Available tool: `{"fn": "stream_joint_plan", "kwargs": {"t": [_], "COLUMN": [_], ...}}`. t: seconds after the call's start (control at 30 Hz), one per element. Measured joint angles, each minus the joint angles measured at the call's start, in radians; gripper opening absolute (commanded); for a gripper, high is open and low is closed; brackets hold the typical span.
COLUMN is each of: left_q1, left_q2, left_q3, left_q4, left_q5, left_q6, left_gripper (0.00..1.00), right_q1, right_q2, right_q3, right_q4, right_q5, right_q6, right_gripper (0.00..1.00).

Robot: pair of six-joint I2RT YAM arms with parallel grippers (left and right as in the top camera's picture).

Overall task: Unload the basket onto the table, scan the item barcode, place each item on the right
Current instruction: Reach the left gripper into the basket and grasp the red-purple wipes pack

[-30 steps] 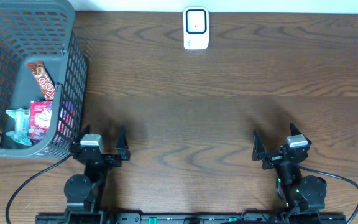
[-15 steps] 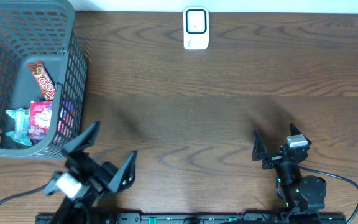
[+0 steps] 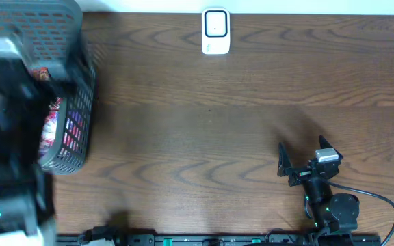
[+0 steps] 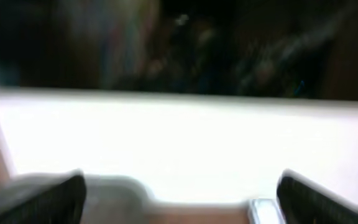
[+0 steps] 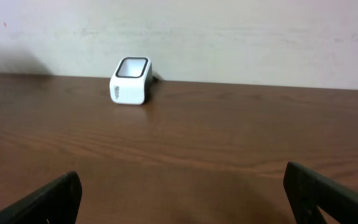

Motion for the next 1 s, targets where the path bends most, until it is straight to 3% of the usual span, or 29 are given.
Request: {"fn": "stream_joint_plan", "kwargs": {"t": [0.17,0.3,0.53,0.87,1.0], "left_q1": [0.116,0.162,0.257,0.26,0.26], "left_q2": [0.277,0.377,0.499,0.706,0.76], "left_q3": [0.269,0.279,0.286,0.29,0.29], "left_q4": [-0.304,-0.435,-0.547,-0.687,-0.698], "left_q5": [-0.032,-0.102,-0.214,-0.294,-0.304], "left_q6": [0.014,0.003,-0.119,-0.568,-0.664], "left_gripper": [0.98,0.98,0.97,0.98,0.98], "right_q1": [0.0,0.0,0.0,0.0,0.0], "right_q2": [0.0,0.0,0.0,0.0,0.0], "right_q3": [0.0,0.0,0.0,0.0,0.0], "right_q4": [-0.001,-0.001,0.0,-0.001,-0.001], "right_q5": [0.0,0.0,0.0,0.0,0.0], "right_q6": [0.0,0.0,0.0,0.0,0.0], "right_gripper": [0.99,0.99,0.99,0.99,0.99]}}
